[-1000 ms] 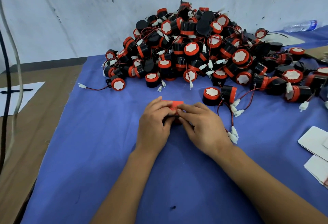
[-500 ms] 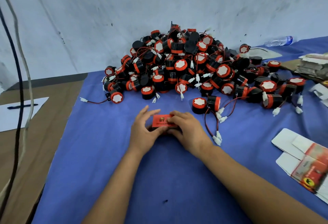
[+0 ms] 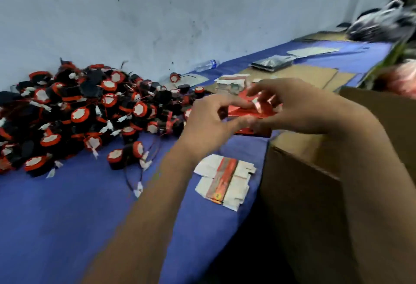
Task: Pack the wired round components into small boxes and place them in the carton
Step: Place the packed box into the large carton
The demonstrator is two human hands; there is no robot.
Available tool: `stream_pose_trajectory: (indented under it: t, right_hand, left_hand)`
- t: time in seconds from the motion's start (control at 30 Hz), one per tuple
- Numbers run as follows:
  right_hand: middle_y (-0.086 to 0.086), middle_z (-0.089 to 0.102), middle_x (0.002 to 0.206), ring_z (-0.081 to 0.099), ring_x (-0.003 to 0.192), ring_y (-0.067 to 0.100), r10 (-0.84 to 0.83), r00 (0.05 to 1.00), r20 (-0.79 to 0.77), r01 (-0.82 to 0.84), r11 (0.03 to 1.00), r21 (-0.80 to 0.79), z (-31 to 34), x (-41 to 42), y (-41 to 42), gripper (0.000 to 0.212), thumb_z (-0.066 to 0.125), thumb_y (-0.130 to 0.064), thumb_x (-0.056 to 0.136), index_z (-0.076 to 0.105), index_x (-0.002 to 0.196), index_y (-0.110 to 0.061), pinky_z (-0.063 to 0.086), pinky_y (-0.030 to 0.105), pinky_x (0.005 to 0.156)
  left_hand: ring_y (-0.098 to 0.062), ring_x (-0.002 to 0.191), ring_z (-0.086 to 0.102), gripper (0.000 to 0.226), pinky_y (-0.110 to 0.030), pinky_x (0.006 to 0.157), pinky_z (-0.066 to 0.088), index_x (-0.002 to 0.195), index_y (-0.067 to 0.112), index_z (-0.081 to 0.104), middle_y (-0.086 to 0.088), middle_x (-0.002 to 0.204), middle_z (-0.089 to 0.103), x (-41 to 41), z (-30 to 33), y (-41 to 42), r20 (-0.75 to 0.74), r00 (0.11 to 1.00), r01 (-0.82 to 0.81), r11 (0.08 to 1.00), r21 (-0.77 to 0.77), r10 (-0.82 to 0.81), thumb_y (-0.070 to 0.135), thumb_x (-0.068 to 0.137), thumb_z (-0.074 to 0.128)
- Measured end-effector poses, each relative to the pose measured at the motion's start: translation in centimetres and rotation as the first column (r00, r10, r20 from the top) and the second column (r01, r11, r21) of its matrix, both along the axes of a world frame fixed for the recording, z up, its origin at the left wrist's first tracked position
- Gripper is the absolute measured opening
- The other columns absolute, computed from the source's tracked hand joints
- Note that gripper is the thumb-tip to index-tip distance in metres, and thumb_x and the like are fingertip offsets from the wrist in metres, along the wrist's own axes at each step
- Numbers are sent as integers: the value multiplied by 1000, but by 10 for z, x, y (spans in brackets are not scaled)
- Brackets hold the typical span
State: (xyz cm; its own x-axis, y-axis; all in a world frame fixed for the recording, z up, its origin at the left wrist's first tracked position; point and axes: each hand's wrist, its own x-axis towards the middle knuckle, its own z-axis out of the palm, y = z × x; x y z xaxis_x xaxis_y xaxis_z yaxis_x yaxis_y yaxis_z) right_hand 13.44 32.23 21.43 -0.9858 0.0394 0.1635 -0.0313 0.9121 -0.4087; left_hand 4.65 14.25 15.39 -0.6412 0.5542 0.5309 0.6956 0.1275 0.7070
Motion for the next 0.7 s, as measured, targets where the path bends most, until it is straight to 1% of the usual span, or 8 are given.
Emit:
stream_pose_trajectory:
  t: [0.1,0.17,0.3,0.43,0.5,0.57,0.63,0.7]
  right_hand:
    - [-7,67,106,63,97,18,-354,899,259,314,931,184,7,38,66,54,90,-34,72,64,119,-36,55,44,93]
    - [-3,70,96,67,90,20,-452,822,346,374,887,271,-8,51,90,40,89,-24,73,69,108,-30,58,43,87]
    - [11,72,104,72,93,29,-394,695,601,317,919,234,-44,28,99,36,85,-12,79,69,112,-17,61,48,88]
    - [19,69,107,66,115,42,-324,717,617,312,941,131,-64,1,90,38,64,-4,96,59,134,-1,60,42,86]
    - [14,61,88,70,101,37,-303,732,610,278,951,138,-63,5,86,41,63,-5,98,55,138,1,58,28,53]
    - [13,63,94,67,78,24,-304,737,604,252,952,172,-59,9,83,47,75,-15,93,58,134,-4,53,22,41]
    - [12,68,100,69,83,25,-344,743,574,259,939,226,-55,10,80,50,80,-24,90,61,132,-6,62,30,61]
    - [11,69,101,72,91,29,-422,788,448,364,906,214,-53,7,78,41,76,-19,91,64,129,-8,63,43,81]
  left_hand:
    - [-15,99,67,28,-30,89,51,113,17,79,-4,110,76,31,5,91,-123,976,150,962,-229,-181,17,85,83]
    - [-21,94,66,26,-37,83,51,113,14,77,-7,105,75,45,-3,131,-78,960,217,892,-396,-268,9,87,75]
    - [-25,88,65,25,-35,75,50,118,12,69,-5,96,70,46,-23,166,22,970,177,645,-744,-241,15,93,66]
    - [-23,73,55,7,-30,64,42,93,18,59,1,75,53,42,-25,168,-56,990,30,578,-816,-131,11,90,60]
    - [-26,68,55,12,-29,52,38,74,15,54,-4,74,56,45,-25,164,-97,994,-39,629,-777,-59,11,85,59]
    - [-26,65,56,11,-30,50,37,71,13,60,-10,79,64,47,-27,157,-215,976,-154,764,-626,20,13,82,60]
    - [-25,76,61,13,-35,63,46,83,14,73,-8,88,71,47,-33,141,-347,929,-241,924,-298,130,16,86,60]
    - [-20,80,59,13,-33,69,45,88,17,71,-2,90,68,40,-45,111,-329,892,-318,948,30,310,16,89,58]
